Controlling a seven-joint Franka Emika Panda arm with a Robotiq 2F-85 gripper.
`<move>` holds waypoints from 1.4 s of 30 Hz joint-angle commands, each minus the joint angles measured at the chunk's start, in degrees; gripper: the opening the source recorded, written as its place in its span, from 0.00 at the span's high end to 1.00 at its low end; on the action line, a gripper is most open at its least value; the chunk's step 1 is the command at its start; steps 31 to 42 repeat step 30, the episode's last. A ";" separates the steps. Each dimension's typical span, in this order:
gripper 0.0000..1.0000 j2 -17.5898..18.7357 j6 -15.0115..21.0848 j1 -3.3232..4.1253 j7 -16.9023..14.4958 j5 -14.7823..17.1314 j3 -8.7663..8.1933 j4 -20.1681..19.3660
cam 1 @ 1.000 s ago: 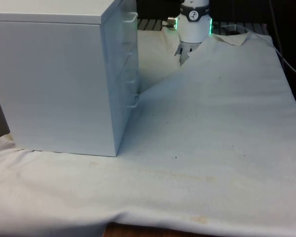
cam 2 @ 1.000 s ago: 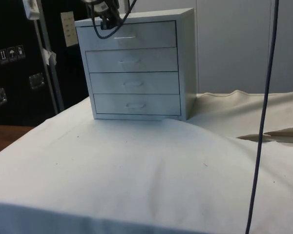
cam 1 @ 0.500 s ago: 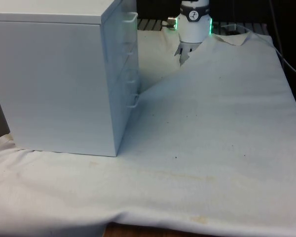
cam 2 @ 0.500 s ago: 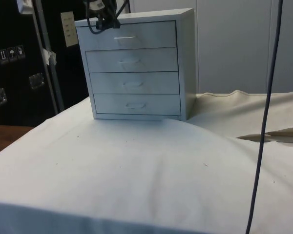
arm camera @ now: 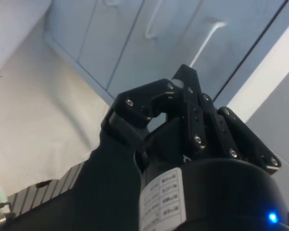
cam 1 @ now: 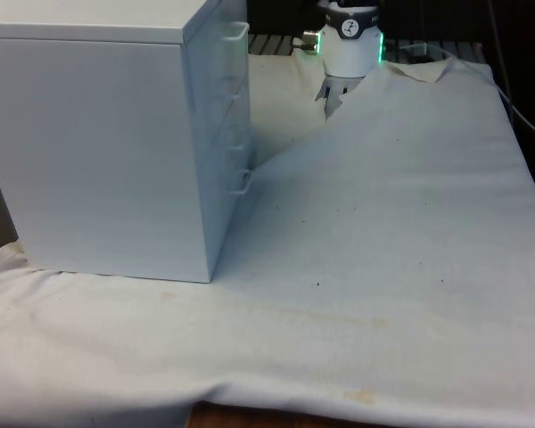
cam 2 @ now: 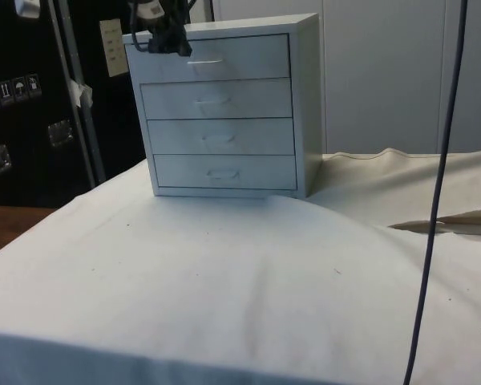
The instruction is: Open the drawer, then close it.
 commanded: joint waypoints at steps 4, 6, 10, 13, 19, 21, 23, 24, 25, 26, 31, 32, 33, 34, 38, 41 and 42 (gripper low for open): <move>1.00 -0.86 0.63 0.00 0.40 1.38 0.46 -0.34; 1.00 -0.74 0.57 -0.06 0.34 1.43 0.46 -0.23; 1.00 -0.57 0.52 -0.11 0.29 1.38 0.46 -0.17; 0.92 -0.46 0.40 -0.17 0.23 1.32 0.40 -0.11; 0.55 -0.29 0.17 -0.11 0.34 1.20 0.34 0.00; 0.49 -0.29 0.34 -0.17 0.17 1.26 0.34 0.00; 0.34 -0.29 0.29 -0.17 0.17 1.20 0.34 0.00; 0.29 -0.29 0.29 -0.17 0.17 1.20 0.34 0.00; 0.24 -0.29 0.29 -0.17 0.17 1.20 0.34 0.00; 0.17 -0.29 0.29 -0.17 0.23 1.20 0.34 0.00; 0.02 -0.29 0.23 -0.11 0.29 1.20 0.34 0.00; 0.02 -0.29 0.23 -0.11 0.29 1.20 0.34 0.00; 0.02 -0.29 0.23 -0.11 0.29 1.20 0.34 0.00; 0.02 -0.29 0.23 -0.11 0.29 1.20 0.34 0.00; 0.02 -0.29 0.23 -0.11 0.29 1.20 0.34 0.00; 0.02 -0.29 0.23 -0.11 0.29 1.20 0.34 0.00; 0.02 -0.29 0.23 -0.11 0.29 1.20 0.34 0.00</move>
